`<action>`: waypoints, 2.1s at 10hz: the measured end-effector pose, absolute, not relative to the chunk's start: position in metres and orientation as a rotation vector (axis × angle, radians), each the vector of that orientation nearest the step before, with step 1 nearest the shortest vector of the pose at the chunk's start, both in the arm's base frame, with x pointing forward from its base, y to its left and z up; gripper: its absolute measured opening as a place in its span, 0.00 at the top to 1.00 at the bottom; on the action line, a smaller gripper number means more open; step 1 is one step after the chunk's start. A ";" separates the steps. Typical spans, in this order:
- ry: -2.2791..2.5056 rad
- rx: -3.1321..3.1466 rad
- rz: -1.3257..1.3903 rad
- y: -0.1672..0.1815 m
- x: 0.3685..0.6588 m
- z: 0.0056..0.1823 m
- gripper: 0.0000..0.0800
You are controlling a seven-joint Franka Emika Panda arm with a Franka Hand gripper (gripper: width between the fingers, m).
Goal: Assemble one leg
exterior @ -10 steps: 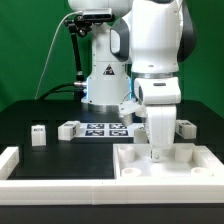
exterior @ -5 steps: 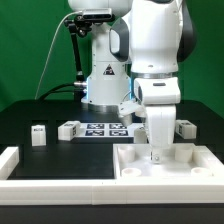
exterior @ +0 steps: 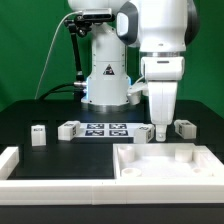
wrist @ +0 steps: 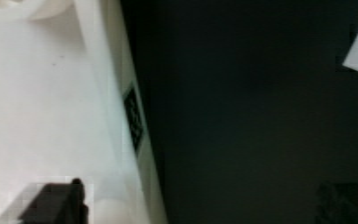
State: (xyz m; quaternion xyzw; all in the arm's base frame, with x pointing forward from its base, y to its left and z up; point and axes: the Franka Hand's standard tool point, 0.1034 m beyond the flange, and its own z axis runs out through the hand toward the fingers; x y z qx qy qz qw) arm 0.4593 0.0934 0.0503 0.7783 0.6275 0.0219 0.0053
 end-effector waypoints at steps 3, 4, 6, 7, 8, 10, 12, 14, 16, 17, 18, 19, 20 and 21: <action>1.908 2.485 0.064 0.095 0.454 0.051 0.19; 1.768 2.594 0.066 0.096 0.454 0.051 0.19; 1.344 2.864 0.059 0.096 0.446 0.047 0.19; 1.130 2.965 0.074 0.099 0.438 0.045 0.19; 0.819 3.083 0.064 0.106 0.424 0.040 0.19; 0.397 3.181 0.049 0.128 0.403 0.036 0.19; 0.053 3.217 0.017 0.157 0.390 0.034 0.19; 0.116 3.217 0.017 0.174 0.385 0.036 0.19; 0.125 3.201 -0.070 0.169 0.382 0.033 0.19; 0.128 3.201 -0.074 0.170 0.384 0.034 0.19; 0.160 3.159 -0.286 0.165 0.376 0.033 0.19; 0.158 3.134 -0.405 0.168 0.381 0.036 0.19; 0.164 3.089 -0.571 0.170 0.376 0.035 0.19; 0.169 3.040 -0.722 0.172 0.372 0.035 0.19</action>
Offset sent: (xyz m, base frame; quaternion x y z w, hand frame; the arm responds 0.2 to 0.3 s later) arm 0.0000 0.0000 0.0000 0.0000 0.0000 0.2085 0.9780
